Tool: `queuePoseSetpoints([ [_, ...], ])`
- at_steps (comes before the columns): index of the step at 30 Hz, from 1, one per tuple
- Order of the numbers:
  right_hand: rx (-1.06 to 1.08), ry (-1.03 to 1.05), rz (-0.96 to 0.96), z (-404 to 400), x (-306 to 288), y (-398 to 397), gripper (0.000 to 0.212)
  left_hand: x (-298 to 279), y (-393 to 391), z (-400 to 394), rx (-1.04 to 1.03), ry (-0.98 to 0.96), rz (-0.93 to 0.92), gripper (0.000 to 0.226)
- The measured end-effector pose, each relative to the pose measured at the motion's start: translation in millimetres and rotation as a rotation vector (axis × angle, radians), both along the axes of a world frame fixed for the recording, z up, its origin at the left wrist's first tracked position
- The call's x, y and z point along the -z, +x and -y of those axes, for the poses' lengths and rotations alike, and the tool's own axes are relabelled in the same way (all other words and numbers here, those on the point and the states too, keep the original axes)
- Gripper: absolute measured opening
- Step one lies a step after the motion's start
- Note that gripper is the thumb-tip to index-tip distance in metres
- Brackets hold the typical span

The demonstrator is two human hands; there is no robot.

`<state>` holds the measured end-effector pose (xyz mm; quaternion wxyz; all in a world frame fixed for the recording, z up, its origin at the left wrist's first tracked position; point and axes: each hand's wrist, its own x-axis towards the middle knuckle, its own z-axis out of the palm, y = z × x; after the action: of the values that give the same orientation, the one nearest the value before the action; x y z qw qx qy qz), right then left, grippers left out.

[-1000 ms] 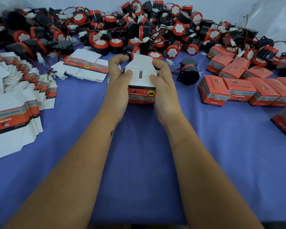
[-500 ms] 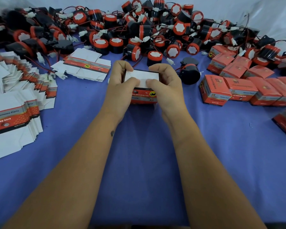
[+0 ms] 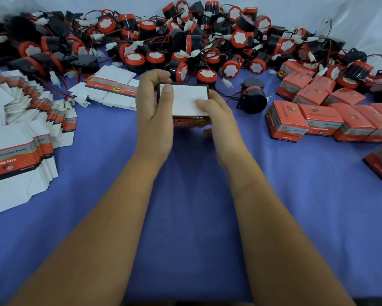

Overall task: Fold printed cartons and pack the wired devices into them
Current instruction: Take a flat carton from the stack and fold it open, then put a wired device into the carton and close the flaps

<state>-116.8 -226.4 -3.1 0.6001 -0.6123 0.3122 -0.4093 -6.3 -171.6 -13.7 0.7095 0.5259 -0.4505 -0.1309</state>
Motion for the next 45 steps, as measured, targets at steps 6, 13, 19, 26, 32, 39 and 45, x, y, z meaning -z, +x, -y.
queuePoseSetpoints([
  [6,0.142,-0.266,-0.036,1,3,-3,0.041,-6,14,20,-0.053,0.297,-0.290,0.072],
  [13,0.065,-0.384,-0.106,2,9,-1,0.038,9,21,12,0.103,0.297,-0.350,0.059],
  [19,0.579,-0.401,-0.484,29,9,-14,0.043,13,22,18,-0.031,0.309,-0.301,0.055],
  [26,0.488,-0.305,-0.890,62,-6,-22,0.078,15,21,20,-0.022,0.306,-0.247,0.053],
  [32,0.593,-0.471,-0.991,58,-1,-20,0.045,12,19,20,-0.048,0.262,-0.284,0.050],
  [39,0.488,-0.239,-0.302,34,11,-18,0.030,11,21,16,-0.086,0.184,-0.408,0.046],
  [45,0.082,-0.148,-0.398,23,15,-18,0.054,9,18,16,0.034,0.164,-0.514,0.043],
])
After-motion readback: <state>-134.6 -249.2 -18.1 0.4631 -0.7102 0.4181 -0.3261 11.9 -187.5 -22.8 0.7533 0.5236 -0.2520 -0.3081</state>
